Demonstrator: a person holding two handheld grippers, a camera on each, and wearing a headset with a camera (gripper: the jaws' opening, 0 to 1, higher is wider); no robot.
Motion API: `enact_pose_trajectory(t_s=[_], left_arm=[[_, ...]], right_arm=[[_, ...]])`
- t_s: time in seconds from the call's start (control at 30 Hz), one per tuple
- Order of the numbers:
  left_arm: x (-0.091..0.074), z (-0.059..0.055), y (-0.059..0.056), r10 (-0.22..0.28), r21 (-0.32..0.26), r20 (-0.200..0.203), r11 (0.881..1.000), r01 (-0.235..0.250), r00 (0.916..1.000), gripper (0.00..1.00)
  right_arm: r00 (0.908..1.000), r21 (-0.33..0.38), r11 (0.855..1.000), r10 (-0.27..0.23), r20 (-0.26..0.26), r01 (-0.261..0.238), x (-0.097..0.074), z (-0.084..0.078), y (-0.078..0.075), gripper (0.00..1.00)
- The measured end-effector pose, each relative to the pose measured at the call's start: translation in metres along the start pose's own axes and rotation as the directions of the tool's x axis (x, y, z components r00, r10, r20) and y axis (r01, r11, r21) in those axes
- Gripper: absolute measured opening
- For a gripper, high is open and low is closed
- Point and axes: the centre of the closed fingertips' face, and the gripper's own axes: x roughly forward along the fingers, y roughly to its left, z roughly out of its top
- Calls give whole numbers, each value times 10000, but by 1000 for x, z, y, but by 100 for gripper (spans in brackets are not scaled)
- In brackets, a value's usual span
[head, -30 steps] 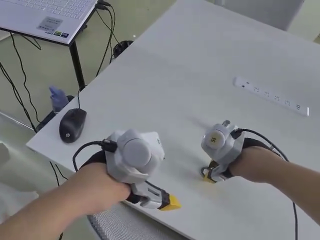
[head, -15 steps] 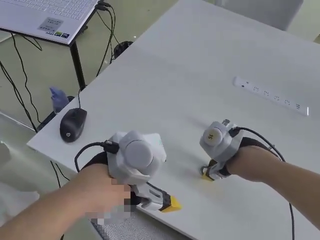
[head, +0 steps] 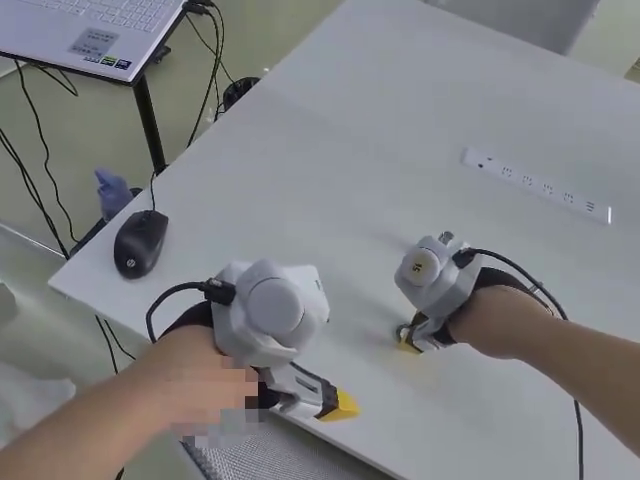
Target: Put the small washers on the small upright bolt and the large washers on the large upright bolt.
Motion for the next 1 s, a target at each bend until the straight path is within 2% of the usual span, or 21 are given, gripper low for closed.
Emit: enact_pose_trajectory(t_s=[0.07,0.2,0.4,0.57,0.7,0.83,0.93,1.0], left_arm=[[-1,1,0,7,16,9,10000,-7,10000,64],[-3,2,0,73,-52,77,10000,-72,9999,64],[-5,-2,-4,70,-21,-51,10000,-70,10000,64],[-4,-3,-4,42,19,-110,10000,-42,9999,64],[-3,0,-6,-33,76,-91,10000,34,10000,64],[-2,13,-11,-314,23,441,9995,313,9985,70],[2,12,-10,-262,209,251,9995,257,9993,70],[3,13,-9,-263,213,288,9994,257,9992,71]], right_arm=[[10000,144,9999,59,-32,-59,0,1,0,21],[9998,-139,9999,66,-196,-68,0,1,1,21],[9998,-375,9992,106,-185,-113,-1,-3,0,21],[9999,-67,9999,78,-153,-79,-8,-12,-6,21],[10000,319,9995,5,-87,-2,-18,-23,-17,21],[9998,545,9985,0,-193,11,-27,-36,-24,21],[9999,849,9964,35,-170,-20,-35,-43,-31,21],[9999,960,9954,1,-139,12,-41,-47,-36,21]])
